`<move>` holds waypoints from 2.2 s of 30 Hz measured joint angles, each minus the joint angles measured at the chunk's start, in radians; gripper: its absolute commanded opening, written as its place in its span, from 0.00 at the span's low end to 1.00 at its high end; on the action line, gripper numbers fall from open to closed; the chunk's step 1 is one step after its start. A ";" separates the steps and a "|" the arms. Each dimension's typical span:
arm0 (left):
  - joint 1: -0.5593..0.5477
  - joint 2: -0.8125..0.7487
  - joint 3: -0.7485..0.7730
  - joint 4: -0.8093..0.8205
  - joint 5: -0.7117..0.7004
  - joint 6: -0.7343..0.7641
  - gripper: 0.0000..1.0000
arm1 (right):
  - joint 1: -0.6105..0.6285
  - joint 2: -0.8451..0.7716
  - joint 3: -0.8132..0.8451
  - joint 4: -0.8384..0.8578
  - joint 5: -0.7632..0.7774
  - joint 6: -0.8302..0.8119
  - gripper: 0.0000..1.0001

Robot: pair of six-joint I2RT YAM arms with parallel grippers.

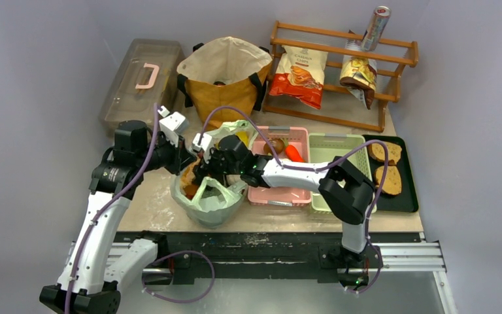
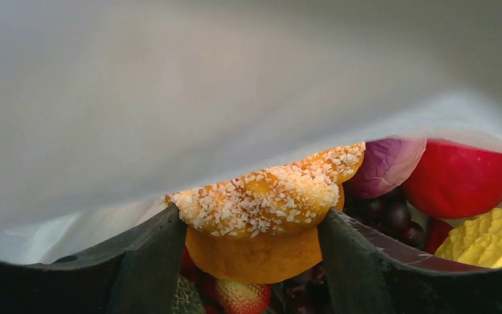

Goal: Untie the knot of the grocery bags and take out the mixed food
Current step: Pick up the fake bread from the takeout bag, then place the fake bread on the plate.

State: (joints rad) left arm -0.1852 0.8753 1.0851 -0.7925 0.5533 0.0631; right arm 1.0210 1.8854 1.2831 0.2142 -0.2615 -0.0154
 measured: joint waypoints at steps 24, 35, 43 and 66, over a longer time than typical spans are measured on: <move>0.002 0.029 -0.017 0.031 -0.074 -0.005 0.00 | -0.010 -0.301 -0.109 -0.007 0.043 0.043 0.00; 0.013 0.056 -0.016 0.046 -0.137 -0.023 0.00 | -0.095 -0.482 -0.193 -0.144 0.037 0.026 0.00; 0.017 0.094 -0.016 0.047 -0.139 -0.037 0.00 | -0.106 -0.628 -0.192 -0.206 0.048 -0.036 0.00; 0.019 0.124 0.006 0.045 -0.127 -0.070 0.00 | -0.718 -0.852 -0.137 -0.391 0.336 0.113 0.00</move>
State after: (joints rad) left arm -0.1658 0.9997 1.0912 -0.7479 0.4263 -0.0071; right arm 0.3031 1.0336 1.1465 -0.1768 0.0746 0.0978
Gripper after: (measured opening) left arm 0.003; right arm 0.056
